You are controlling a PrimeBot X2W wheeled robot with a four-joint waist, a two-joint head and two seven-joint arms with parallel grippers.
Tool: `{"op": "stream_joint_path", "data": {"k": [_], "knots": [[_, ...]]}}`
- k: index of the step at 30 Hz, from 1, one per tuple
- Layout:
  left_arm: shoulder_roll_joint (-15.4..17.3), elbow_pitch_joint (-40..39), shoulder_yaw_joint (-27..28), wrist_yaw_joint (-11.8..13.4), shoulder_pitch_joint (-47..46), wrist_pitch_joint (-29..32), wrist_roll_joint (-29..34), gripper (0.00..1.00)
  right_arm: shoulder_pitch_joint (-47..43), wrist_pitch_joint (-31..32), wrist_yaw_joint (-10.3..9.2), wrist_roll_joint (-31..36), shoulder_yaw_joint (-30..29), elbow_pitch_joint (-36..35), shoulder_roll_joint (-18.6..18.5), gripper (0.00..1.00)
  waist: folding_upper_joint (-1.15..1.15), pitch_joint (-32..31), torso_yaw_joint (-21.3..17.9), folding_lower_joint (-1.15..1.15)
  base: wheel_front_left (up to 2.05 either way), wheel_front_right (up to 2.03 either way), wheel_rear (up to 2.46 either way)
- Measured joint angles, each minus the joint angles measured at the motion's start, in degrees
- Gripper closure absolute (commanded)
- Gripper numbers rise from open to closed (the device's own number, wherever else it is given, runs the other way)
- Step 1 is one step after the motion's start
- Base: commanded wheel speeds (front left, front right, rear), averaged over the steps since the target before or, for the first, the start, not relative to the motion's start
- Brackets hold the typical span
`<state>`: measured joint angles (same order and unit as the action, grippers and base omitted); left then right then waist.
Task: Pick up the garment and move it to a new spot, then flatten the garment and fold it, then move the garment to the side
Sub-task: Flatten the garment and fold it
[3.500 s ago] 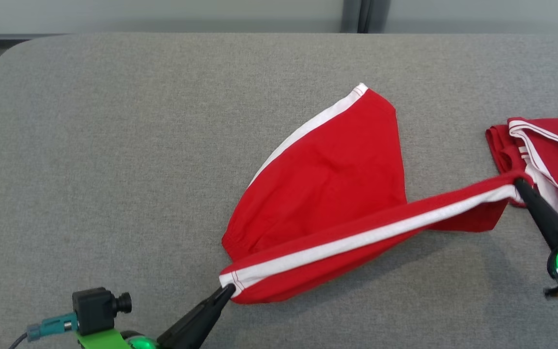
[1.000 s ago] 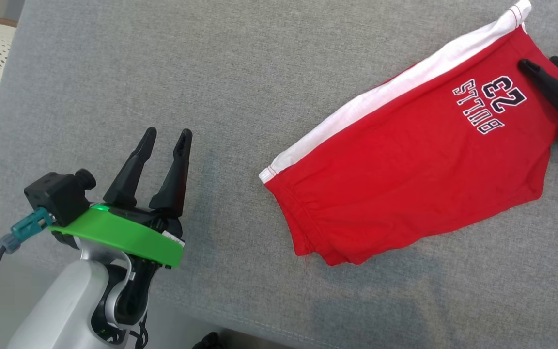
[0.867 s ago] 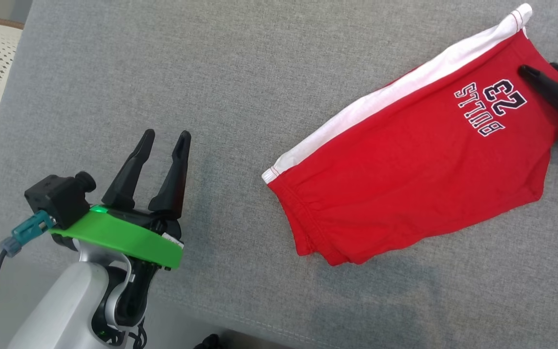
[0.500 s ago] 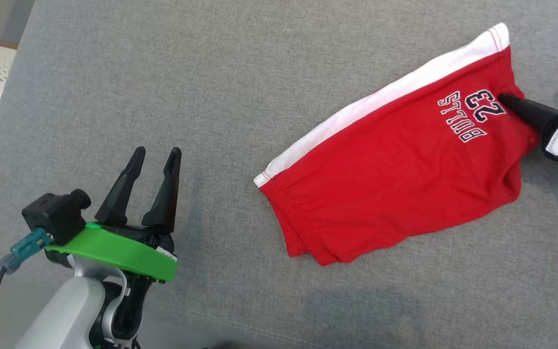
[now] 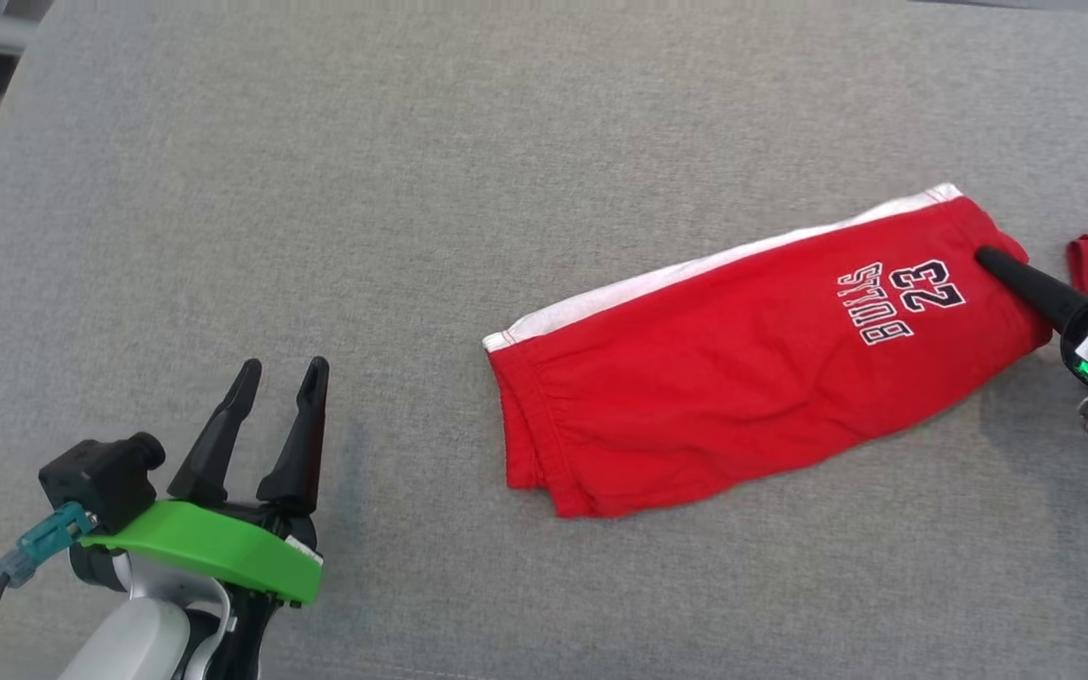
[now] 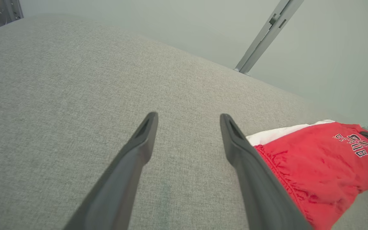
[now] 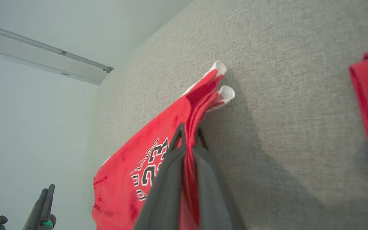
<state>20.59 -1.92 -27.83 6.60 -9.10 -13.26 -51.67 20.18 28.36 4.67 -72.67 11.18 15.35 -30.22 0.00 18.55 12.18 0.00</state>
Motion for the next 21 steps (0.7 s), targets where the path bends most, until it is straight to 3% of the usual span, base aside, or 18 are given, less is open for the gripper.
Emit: {"op": "stream_joint_path", "data": {"k": [13, 21], "knots": [[0.4, -1.3, -0.8, 0.1, 3.8, 0.3, -0.1, 0.0, -9.8, -4.3, -0.31, -1.4, -3.2, -2.1, 0.2, 1.0, 0.0, -6.0, -6.4, 0.0, 0.0, 0.0, 0.0], [0.4, -2.7, -1.8, 0.2, 4.5, 1.5, 0.0, 0.0, -10.3, -9.2, 0.24, 0.4, -3.9, -8.7, 1.5, 1.0, 0.0, -6.7, -7.6, 0.0, 0.0, 0.0, 0.0]]}}
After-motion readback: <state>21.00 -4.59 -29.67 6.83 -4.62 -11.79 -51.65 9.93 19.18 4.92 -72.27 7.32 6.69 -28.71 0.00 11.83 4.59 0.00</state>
